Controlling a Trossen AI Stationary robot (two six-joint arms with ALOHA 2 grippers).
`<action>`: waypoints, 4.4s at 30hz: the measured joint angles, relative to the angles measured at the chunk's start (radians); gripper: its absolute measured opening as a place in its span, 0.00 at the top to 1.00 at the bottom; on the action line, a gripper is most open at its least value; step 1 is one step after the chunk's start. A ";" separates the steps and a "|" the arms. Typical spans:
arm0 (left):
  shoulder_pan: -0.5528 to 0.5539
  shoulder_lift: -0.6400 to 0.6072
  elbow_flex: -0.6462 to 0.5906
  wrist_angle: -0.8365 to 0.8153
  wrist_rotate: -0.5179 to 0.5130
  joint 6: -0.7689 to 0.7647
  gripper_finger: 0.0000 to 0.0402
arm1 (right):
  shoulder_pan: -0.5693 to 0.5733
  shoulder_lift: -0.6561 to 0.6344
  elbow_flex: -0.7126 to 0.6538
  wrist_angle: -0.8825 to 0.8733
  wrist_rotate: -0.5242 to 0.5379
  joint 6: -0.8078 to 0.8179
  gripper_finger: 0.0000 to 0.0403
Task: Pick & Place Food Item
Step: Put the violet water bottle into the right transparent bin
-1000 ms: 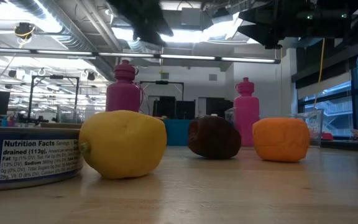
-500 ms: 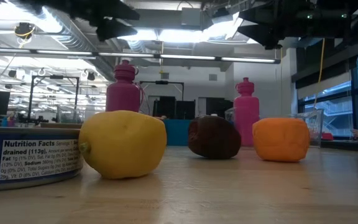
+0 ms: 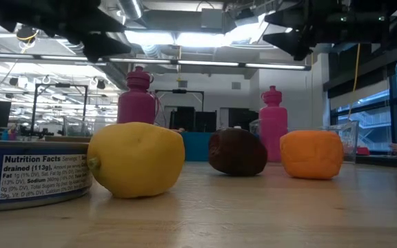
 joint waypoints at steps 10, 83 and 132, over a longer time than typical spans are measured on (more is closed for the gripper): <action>-0.155 -0.054 0.000 -0.118 -0.161 0.023 0.26 | 0.000 0.000 0.000 -0.010 0.006 0.020 0.15; 0.164 0.212 0.000 0.135 -0.126 0.061 0.26 | 0.000 0.000 0.000 -0.047 0.000 -0.067 0.15; 0.164 0.211 0.000 0.122 -0.125 0.043 0.80 | 0.000 0.000 0.000 -0.049 0.000 -0.070 0.15</action>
